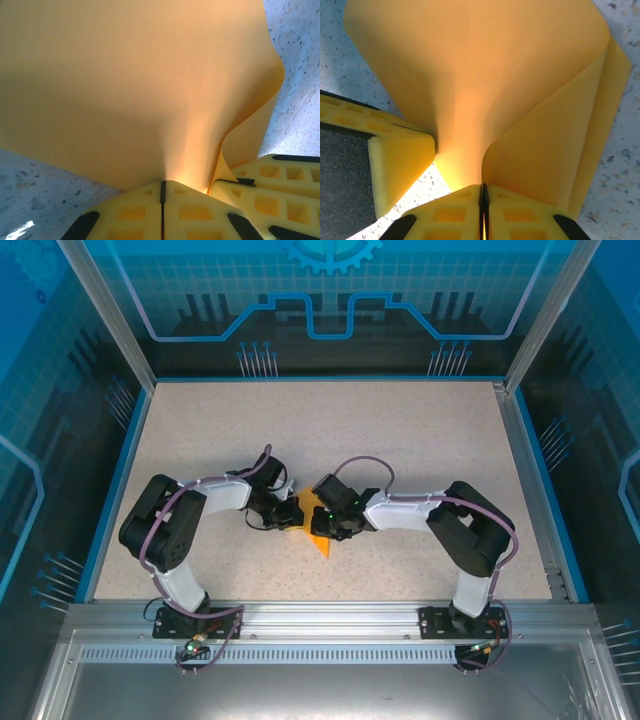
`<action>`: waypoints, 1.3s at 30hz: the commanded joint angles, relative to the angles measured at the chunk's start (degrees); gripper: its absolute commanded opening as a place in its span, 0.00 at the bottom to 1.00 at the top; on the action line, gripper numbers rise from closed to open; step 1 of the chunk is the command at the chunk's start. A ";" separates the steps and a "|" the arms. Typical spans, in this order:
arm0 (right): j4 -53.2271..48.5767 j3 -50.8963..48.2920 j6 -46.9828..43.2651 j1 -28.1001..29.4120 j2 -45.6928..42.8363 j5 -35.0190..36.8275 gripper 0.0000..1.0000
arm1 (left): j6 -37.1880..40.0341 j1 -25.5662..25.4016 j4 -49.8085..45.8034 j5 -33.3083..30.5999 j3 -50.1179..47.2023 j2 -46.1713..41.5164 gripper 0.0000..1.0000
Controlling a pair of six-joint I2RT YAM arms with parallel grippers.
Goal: Fold a paper plane with a square sheet of paper (pick it up from the middle)
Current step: Third fold the triangle at the center of the table.
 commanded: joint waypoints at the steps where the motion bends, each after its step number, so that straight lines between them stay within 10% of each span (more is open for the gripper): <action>1: -1.31 1.41 1.12 0.76 1.02 1.84 0.11 | 0.49 0.04 -1.28 -0.70 -1.79 1.44 0.07; 21: -1.55 1.21 1.82 0.78 1.91 3.00 0.13 | 0.56 0.07 -0.99 -0.46 -2.12 1.64 0.08; 39: -0.93 0.14 2.21 0.80 1.96 2.65 0.40 | 0.03 0.12 -1.08 0.35 -1.95 -0.17 0.08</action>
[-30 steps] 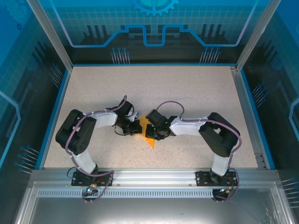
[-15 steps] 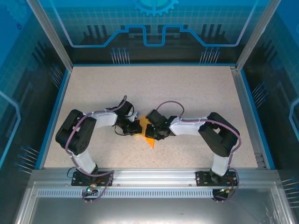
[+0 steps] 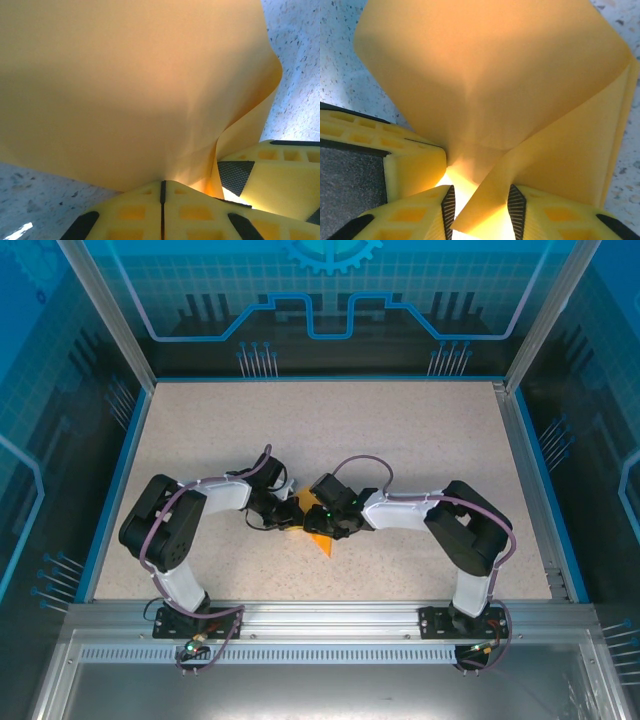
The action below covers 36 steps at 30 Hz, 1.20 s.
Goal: Fold a paper plane with a square sheet of paper (pick it up from the middle)
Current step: Third fold the triangle at the center of the table.
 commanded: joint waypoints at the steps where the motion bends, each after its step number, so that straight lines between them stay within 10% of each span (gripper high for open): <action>1: -1.48 -0.85 0.48 0.52 1.23 1.41 0.41 | -0.03 0.11 -1.68 0.09 -1.77 -0.40 0.08; 19: 1.27 -3.50 2.80 0.31 0.09 1.96 0.48 | -1.58 0.08 -2.47 1.39 -1.98 -4.62 0.08; 36: 3.63 -5.02 4.44 -0.18 0.45 1.34 0.21 | -2.16 0.03 -0.85 2.64 -3.06 -4.15 0.08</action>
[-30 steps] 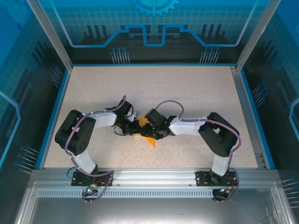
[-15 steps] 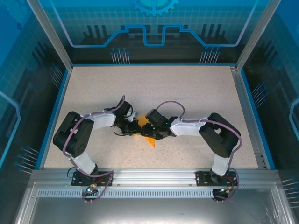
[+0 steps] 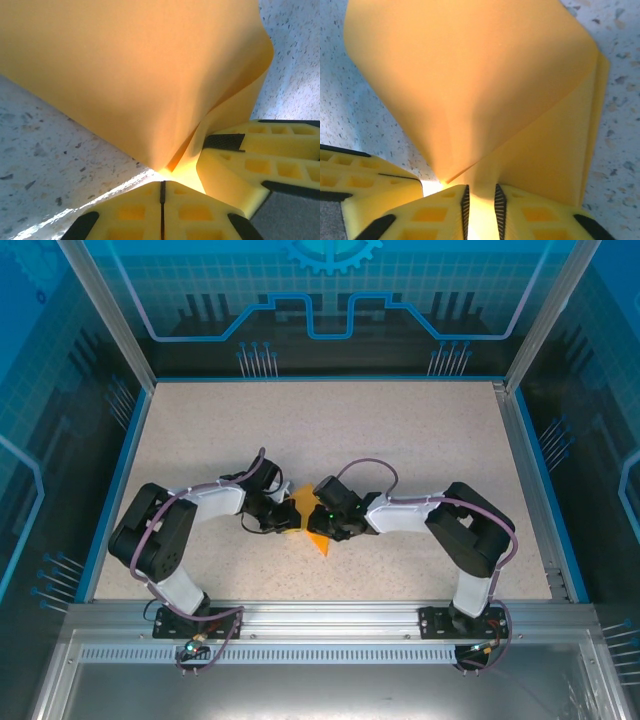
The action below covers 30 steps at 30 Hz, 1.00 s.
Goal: Fold a paper plane with a square sheet of paper (pick it up from the middle)
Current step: Third fold the triangle at the center of the table.
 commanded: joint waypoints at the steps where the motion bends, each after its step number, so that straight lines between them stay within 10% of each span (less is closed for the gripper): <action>1: -1.72 -1.48 0.45 -0.12 1.33 0.84 0.19 | -0.11 -0.26 -0.21 1.71 -0.02 0.80 0.08; 30: -0.64 -1.40 -0.41 -0.47 2.95 -1.00 0.03 | 0.17 -0.29 0.15 -2.34 4.57 2.76 0.07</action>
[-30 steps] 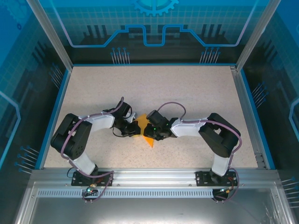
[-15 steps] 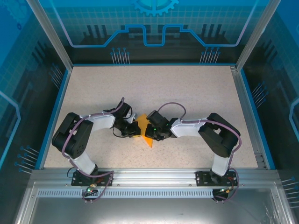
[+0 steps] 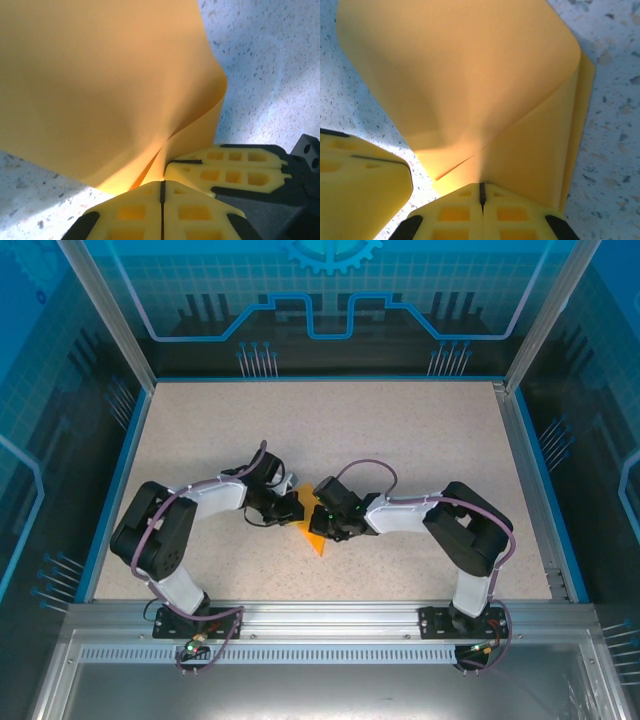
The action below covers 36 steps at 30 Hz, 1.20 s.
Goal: Fold a paper plane with a square sheet of paper (pick it up from the middle)
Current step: Third fold the triangle at the center of the table.
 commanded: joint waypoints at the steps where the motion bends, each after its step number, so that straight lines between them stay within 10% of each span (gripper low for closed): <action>1: -2.16 -1.15 -0.56 -0.53 2.28 -0.31 0.02 | 0.45 -0.28 -0.86 -2.90 1.37 2.32 0.07; 36: -0.30 -1.59 -1.58 -0.40 -0.37 -0.30 0.03 | 1.46 -0.42 -1.11 -5.26 -0.61 5.82 0.07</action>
